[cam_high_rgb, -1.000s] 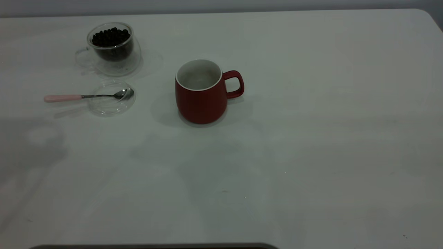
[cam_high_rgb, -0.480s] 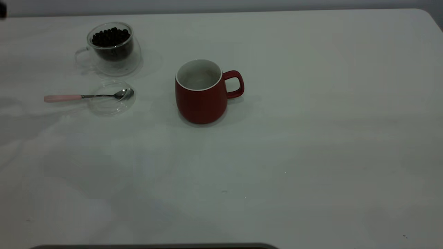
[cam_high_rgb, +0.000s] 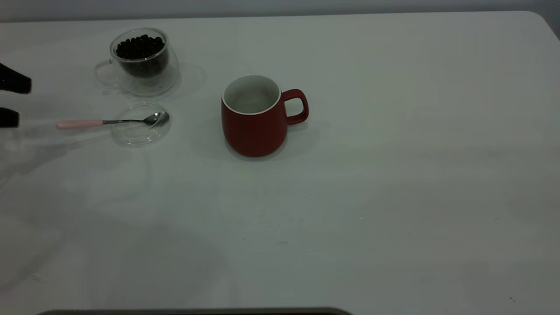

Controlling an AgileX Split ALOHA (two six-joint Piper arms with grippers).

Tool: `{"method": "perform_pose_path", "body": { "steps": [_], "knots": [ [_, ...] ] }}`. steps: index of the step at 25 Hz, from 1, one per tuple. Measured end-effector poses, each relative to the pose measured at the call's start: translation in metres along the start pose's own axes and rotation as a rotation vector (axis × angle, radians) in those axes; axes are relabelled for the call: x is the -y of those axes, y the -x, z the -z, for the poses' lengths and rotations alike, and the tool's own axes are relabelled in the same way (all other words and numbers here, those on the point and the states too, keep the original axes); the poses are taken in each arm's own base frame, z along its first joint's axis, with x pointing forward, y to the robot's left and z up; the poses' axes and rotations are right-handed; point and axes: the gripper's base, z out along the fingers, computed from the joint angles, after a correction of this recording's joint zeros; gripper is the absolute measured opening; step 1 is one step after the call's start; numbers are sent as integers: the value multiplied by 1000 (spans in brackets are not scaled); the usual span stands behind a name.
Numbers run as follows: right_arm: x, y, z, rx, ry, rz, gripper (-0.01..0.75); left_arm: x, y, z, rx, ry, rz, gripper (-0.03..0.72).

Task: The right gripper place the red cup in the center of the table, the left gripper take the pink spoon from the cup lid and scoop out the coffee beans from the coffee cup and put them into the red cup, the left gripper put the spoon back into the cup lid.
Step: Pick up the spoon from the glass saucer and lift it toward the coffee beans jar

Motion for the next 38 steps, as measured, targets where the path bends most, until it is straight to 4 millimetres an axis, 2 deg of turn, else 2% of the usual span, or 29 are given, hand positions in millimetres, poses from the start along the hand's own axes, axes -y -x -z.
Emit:
{"method": "perform_pose_path", "body": {
  "steps": [13, 22, 28, 32, 38],
  "knots": [
    [0, 0, 0, 0, 0, 0, 590, -34, 6, -31, -67, -62, 24, 704],
    [0, 0, 0, 0, 0, 0, 590, -23, 11, -72, -132, -100, -13, 690],
    [0, 0, 0, 0, 0, 0, 590, -17, 14, -80, -126, -120, -12, 662],
    [0, 0, 0, 0, 0, 0, 590, -16, 13, -80, -130, -130, -11, 586],
    [0, 0, 0, 0, 0, 0, 590, -16, 14, -80, -125, -132, -14, 380]
  ]
}}
